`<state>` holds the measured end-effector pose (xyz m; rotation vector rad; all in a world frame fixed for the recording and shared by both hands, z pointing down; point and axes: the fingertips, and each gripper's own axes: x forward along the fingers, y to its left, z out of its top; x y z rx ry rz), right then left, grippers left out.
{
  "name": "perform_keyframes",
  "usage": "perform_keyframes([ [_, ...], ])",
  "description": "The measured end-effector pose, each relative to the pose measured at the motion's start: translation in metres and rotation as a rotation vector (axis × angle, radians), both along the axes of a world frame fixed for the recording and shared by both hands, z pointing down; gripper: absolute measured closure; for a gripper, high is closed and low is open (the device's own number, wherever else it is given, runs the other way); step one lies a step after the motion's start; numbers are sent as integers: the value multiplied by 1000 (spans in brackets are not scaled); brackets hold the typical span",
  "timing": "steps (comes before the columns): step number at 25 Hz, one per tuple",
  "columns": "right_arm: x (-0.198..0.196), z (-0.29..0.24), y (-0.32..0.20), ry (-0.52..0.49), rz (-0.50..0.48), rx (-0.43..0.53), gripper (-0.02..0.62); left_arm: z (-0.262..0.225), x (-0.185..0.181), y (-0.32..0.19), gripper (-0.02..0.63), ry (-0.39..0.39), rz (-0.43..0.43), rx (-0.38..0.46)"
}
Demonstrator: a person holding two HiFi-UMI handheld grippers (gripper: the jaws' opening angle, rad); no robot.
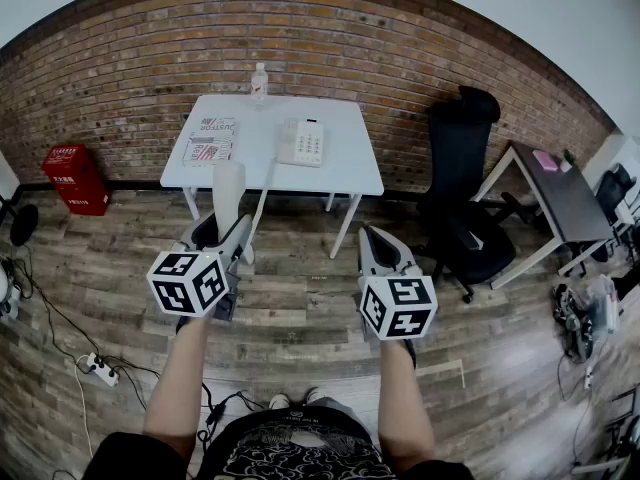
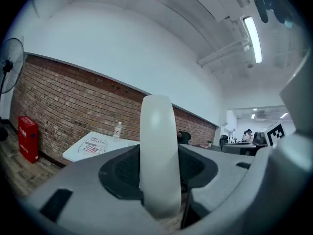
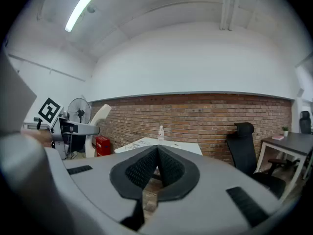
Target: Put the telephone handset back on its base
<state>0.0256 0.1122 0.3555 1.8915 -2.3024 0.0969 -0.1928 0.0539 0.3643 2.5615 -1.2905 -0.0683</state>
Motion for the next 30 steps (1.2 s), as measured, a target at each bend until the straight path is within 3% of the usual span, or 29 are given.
perform_keyframes([
  [11, 22, 10, -42, -17, 0, 1, 598, 14, 14, -40, 391, -25, -9, -18],
  [30, 84, 22, -214, -51, -98, -38, 598, 40, 75, -188, 390, -81, -85, -94],
])
